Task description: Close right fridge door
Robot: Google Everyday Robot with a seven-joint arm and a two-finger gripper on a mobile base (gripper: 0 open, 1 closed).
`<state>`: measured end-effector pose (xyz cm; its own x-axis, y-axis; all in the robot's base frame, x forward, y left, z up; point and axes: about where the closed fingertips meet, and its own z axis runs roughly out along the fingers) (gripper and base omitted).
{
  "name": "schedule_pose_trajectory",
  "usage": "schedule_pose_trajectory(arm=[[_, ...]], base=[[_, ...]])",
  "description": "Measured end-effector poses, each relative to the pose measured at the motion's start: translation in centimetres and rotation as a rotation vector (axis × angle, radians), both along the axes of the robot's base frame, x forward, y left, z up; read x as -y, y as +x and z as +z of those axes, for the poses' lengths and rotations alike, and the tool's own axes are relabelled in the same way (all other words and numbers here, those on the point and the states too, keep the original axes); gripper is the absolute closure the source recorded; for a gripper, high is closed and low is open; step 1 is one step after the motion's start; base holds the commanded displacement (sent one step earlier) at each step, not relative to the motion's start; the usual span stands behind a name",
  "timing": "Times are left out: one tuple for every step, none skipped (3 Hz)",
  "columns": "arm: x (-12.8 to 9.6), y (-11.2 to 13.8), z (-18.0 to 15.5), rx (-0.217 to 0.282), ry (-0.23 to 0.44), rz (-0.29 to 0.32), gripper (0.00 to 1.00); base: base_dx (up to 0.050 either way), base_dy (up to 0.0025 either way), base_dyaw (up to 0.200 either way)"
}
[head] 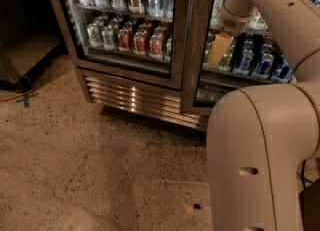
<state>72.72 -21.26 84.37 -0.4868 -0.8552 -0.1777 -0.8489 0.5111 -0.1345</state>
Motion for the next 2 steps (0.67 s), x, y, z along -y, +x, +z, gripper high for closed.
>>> schedule_pose_trajectory(arm=[[0.0,0.0,0.0,0.0,0.0,0.0,0.0],[0.0,0.0,0.0,0.0,0.0,0.0,0.0]], base=[[0.046,0.00008,-0.002],[0.039,-0.00238,-0.125]])
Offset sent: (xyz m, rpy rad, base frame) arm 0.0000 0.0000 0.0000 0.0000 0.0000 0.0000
